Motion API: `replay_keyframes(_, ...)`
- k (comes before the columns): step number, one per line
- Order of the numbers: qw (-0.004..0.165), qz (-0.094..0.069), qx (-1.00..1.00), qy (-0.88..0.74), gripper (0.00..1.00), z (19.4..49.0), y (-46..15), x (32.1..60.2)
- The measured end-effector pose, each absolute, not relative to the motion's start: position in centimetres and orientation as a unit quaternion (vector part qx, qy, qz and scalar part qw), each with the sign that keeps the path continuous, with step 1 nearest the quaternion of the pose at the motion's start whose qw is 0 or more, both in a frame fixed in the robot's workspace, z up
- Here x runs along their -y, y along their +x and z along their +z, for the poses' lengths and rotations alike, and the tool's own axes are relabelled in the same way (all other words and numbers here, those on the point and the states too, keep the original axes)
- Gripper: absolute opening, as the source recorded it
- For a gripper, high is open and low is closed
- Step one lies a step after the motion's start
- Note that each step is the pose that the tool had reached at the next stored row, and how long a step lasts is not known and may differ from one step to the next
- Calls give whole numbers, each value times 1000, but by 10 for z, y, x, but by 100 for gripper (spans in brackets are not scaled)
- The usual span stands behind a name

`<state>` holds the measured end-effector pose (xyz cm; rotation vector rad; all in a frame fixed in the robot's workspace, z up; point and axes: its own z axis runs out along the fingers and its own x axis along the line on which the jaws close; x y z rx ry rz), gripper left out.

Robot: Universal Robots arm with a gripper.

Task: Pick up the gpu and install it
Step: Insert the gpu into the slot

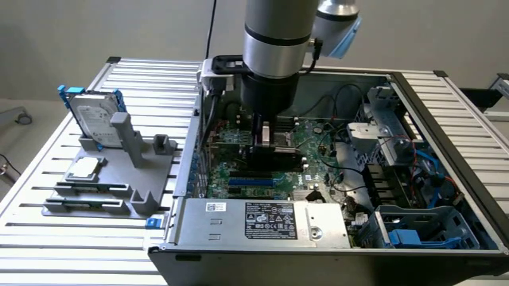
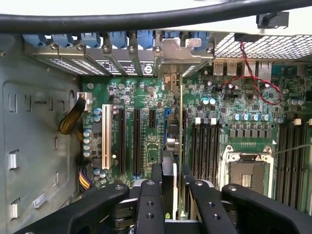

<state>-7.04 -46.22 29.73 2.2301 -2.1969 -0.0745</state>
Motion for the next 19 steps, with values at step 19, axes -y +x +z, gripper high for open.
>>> replay_keyframes(19,5,-24,700,714,26,277,-77,464)
